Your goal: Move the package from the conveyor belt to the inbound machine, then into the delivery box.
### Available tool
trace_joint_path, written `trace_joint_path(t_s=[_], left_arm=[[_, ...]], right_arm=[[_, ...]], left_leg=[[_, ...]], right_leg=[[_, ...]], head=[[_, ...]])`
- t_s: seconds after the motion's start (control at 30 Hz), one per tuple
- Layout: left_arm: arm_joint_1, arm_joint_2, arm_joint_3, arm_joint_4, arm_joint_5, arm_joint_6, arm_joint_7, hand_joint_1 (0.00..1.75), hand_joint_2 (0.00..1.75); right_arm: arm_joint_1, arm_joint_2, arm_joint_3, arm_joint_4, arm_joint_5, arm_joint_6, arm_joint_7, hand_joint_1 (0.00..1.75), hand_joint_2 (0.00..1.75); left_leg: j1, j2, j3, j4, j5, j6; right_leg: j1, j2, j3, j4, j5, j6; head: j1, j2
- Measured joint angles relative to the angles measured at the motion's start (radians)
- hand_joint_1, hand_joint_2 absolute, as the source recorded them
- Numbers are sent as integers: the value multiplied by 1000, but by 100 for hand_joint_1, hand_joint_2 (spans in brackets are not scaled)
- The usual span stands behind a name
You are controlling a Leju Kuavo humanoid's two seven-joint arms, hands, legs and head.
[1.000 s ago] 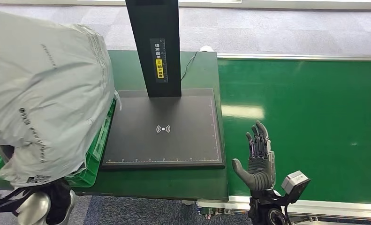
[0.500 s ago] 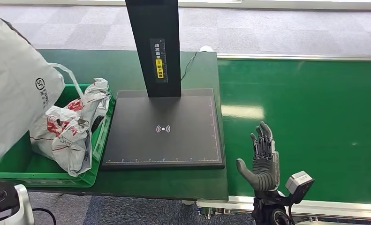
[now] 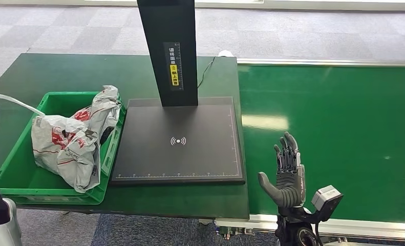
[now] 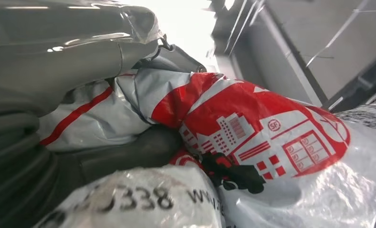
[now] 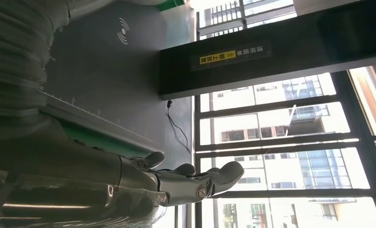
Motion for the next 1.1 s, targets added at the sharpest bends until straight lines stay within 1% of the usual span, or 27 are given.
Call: trace_joint_path(t_s=[0.07, 0.13, 0.27, 0.33, 0.47, 0.57, 0.67, 0.83, 1.03, 1.07, 1.1], left_arm=[[-10, 19, -23, 26, -88, 60, -1, 175, 175], [-17, 38, -49, 52, -143, 96, -1, 174, 175], [-24, 62, -88, 90, -196, 123, 1, 166, 175], [-25, 79, -112, 116, -256, 136, 10, 161, 175], [-19, 102, -178, 174, -371, 158, 21, 160, 175], [-10, 104, -223, 203, -395, 165, 21, 159, 175], [-4, 106, -247, 218, -400, 170, 21, 159, 175], [1, 111, -264, 232, -400, 173, 21, 163, 175], [13, 121, -273, 240, -399, 173, 30, 162, 175], [18, 124, -275, 241, -397, 172, 31, 156, 175], [23, 127, -276, 243, -393, 170, 32, 119, 175]], right_arm=[[-1, 2, -1, 0, 2, 0, 1, 0, 175], [-2, 4, -2, 0, 4, 0, 2, 0, 175], [-3, 6, -3, 0, 4, 0, 2, 0, 175], [-3, 6, -3, 0, 6, 0, 2, 0, 175], [-3, 7, -4, 0, 9, 6, 3, 0, 175], [-3, 7, -4, 0, 11, 13, 4, 0, 175], [-3, 7, -5, 0, 11, 15, 4, 0, 175], [-3, 7, -7, 0, 11, 16, 4, 0, 175], [-3, 7, -9, 4, 12, 16, 5, 0, 175], [-3, 6, -9, 6, 12, 17, 5, 0, 175], [-3, 6, -9, 7, 12, 17, 5, 0, 175]], left_leg=[[0, 0, 0, 0, 0, 0], [0, 0, 0, 0, 0, 0], [0, 0, 0, 0, 0, 0], [0, 0, 0, 0, 0, 0], [0, 0, 0, 0, 0, 0], [0, 0, 0, 0, 0, 0], [0, 0, 0, 0, 0, 0], [0, 0, 0, 0, 0, 0], [0, 0, 0, 0, 0, 0], [0, 0, 0, 0, 0, 0], [0, 0, 0, 0, 0, 0]], right_leg=[[0, 0, 0, 0, 0, 0], [0, 0, 0, 0, 0, 0], [0, 0, 0, 0, 0, 0], [0, 0, 0, 0, 0, 0], [0, 0, 0, 0, 0, 0], [0, 0, 0, 0, 0, 0], [0, 0, 0, 0, 0, 0], [0, 0, 0, 0, 0, 0], [0, 0, 0, 0, 0, 0], [0, 0, 0, 0, 0, 0], [0, 0, 0, 0, 0, 0]], head=[[0, 0], [0, 0], [0, 0], [0, 0], [0, 0], [0, 0], [0, 0], [0, 0], [0, 0], [0, 0], [0, 0]])
